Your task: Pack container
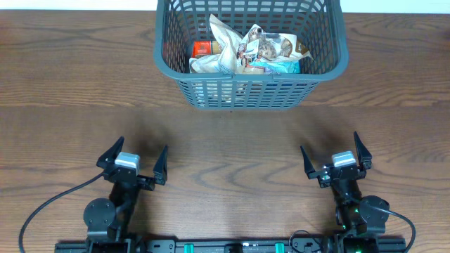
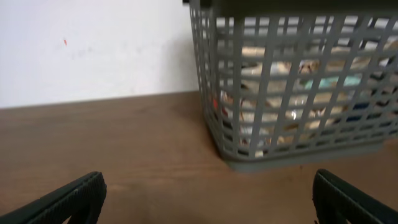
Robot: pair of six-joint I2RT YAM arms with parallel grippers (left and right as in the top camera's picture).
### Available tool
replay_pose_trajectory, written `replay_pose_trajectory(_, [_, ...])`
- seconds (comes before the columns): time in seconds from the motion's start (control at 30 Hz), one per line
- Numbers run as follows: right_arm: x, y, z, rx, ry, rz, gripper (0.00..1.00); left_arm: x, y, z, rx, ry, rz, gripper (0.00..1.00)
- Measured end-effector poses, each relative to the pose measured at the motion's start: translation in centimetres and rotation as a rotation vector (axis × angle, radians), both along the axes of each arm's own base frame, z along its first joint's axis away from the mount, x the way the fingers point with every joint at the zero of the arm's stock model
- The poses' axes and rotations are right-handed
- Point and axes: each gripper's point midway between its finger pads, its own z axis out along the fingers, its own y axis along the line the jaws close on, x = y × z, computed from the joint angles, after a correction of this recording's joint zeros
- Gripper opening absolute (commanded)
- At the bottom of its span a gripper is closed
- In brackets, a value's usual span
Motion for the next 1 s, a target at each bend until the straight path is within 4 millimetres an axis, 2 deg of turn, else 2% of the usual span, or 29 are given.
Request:
replay_pose_trajectory(0.07, [0.0,0.0,0.0,0.000,0.000,0.000,0.99,0.1,0.0,-0.8,0.000,0.013,0.001,0.99])
replay_pose_trajectory(0.57, [0.0,0.0,0.0,0.000,-0.001,0.000,0.99,0.4,1.3,-1.1,0.007,0.022,0.079,0.99])
replay_pose_trajectory(1.0, [0.0,0.0,0.0,0.000,0.000,0.000,0.99,0.4,1.6,-1.1,0.009,0.023,0.098,0.99])
